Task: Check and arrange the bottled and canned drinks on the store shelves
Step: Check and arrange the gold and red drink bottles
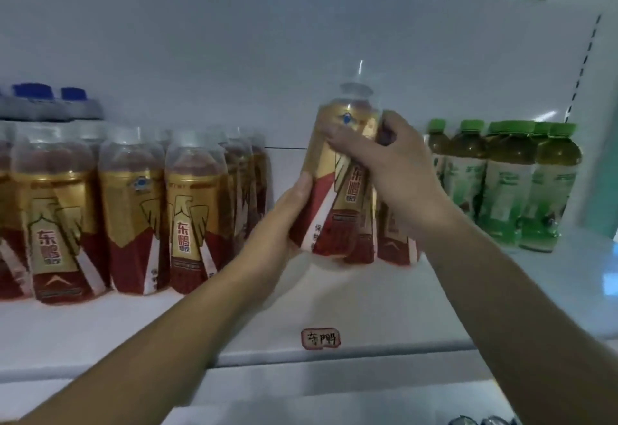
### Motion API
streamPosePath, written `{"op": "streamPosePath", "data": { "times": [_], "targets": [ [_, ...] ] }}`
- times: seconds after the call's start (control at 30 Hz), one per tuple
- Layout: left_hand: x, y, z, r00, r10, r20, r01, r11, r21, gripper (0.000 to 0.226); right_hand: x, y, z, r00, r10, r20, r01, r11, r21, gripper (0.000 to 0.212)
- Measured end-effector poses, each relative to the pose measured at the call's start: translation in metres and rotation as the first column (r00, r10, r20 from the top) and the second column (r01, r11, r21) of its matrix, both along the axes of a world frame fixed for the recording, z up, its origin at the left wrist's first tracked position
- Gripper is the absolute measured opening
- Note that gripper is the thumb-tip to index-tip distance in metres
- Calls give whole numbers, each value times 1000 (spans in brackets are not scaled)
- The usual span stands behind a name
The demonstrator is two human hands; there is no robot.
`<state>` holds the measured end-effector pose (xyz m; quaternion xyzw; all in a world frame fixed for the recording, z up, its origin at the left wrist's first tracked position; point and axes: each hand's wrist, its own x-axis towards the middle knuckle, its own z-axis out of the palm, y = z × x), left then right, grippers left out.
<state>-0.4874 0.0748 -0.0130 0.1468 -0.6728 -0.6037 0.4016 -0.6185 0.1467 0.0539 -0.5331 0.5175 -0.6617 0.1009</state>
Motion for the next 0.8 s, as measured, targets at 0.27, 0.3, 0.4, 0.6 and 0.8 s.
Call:
{"op": "streamPosePath", "data": {
  "times": [0.27, 0.3, 0.4, 0.6, 0.8],
  "targets": [
    [10, 6, 6, 958, 209, -196, -184, 973, 138, 49, 13, -71, 16, 831, 502, 240, -531, 845, 71, 63],
    [10, 6, 6, 954, 199, -222, -158, 969, 190, 47, 10, -75, 16, 762, 575, 297, -618, 783, 68, 63],
    [10, 4, 7, 960, 170, -223, -92, 942, 322, 61, 5, -85, 11, 673, 631, 386, -705, 705, 76, 61],
    [8, 5, 7, 970, 100, -220, -45, 970, 240, 42, 6, -77, 1, 914, 357, 192, -360, 933, -17, 56],
    [9, 5, 5, 980, 24, -198, 66, 898, 435, 66, -2, -75, -6, 642, 602, 475, -674, 738, -23, 59]
  ]
}}
